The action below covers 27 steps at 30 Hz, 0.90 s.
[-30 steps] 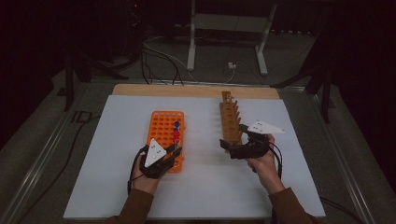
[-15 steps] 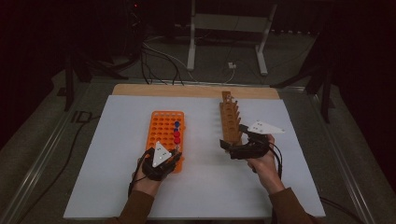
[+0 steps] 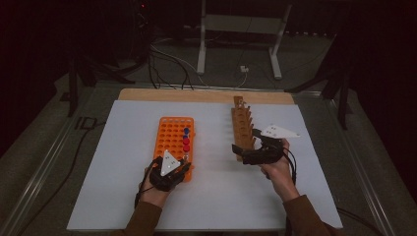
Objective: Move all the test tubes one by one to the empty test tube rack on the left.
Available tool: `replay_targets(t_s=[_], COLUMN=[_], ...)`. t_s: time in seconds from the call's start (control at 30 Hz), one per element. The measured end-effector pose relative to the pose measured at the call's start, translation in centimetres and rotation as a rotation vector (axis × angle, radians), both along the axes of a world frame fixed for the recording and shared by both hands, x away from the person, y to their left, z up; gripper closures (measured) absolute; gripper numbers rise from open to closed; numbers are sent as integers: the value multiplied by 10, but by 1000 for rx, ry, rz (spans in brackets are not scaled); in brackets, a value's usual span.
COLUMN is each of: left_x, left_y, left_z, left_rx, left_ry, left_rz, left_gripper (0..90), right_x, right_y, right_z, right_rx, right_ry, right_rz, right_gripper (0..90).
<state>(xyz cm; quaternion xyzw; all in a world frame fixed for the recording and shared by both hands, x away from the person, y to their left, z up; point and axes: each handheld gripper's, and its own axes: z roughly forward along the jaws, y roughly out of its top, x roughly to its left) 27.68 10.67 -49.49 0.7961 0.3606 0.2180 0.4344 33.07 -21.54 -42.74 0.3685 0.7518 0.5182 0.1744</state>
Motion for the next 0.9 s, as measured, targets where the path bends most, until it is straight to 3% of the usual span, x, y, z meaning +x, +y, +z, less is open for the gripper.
replay_targets(t_s=[0.2,0.3,0.53,0.63,0.73,0.8,0.9], left_x=[-5,-6,-4,-4,-3,-5,-6], left_y=[9,17,31,33,35,37,39], left_z=[9,12,16,20,23,25,29], left_rx=[-60,-119,-167,-178,-192,-205,-217], left_ry=[-31,-34,-34,-39,-39,-57,-74], left_rz=[24,59,129,152,171,197,189], left_gripper=[537,404,198,153,20,2,2], right_x=[8,13,27,35,46,54,68], right_y=[1,2,7,6,5,3,0], right_z=[7,9,14,16,17,18,19], right_rx=[-10,-18,-52,-64,-67,-65,-48], right_ry=[-10,-8,-24,-30,-24,-38,-47], right_rz=[-15,-24,-51,-68,-89,-112,-150], right_gripper=[0,0,0,0,1,13,13])
